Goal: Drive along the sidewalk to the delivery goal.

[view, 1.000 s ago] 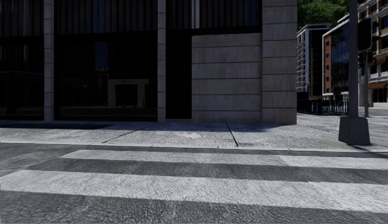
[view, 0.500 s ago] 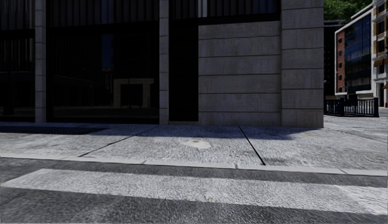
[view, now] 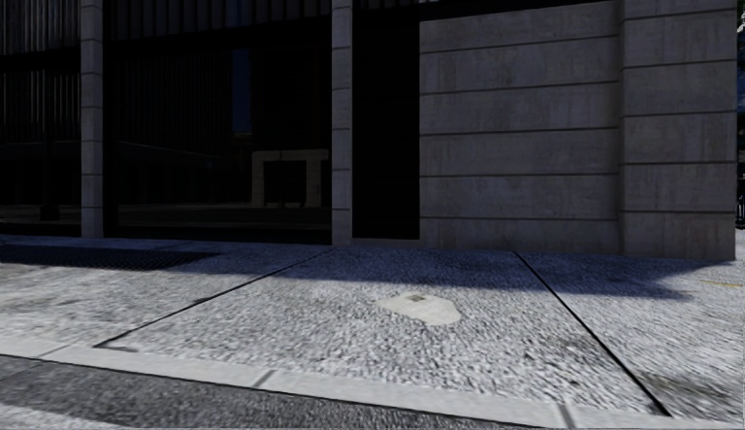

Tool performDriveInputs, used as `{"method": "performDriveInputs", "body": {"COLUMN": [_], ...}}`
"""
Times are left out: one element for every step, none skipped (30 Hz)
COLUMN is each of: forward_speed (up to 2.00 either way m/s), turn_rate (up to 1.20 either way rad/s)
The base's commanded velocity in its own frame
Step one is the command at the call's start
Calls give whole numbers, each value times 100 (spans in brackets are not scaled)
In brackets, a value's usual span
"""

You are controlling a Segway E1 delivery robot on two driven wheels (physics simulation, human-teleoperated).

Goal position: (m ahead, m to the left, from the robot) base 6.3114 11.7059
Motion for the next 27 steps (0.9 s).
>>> {"method": "performDriveInputs", "body": {"forward_speed": [200,199,192,185,185,181,178,177,173,173,166,162,156,143,143,132,127,125,124,124,124,123,123,123,123,123,123], "turn_rate": [38,38,38,39,39,39,40,41,41,41,42,42,42,42,42,42,42,42,42,42,42,42,42,42,42,42,42]}}
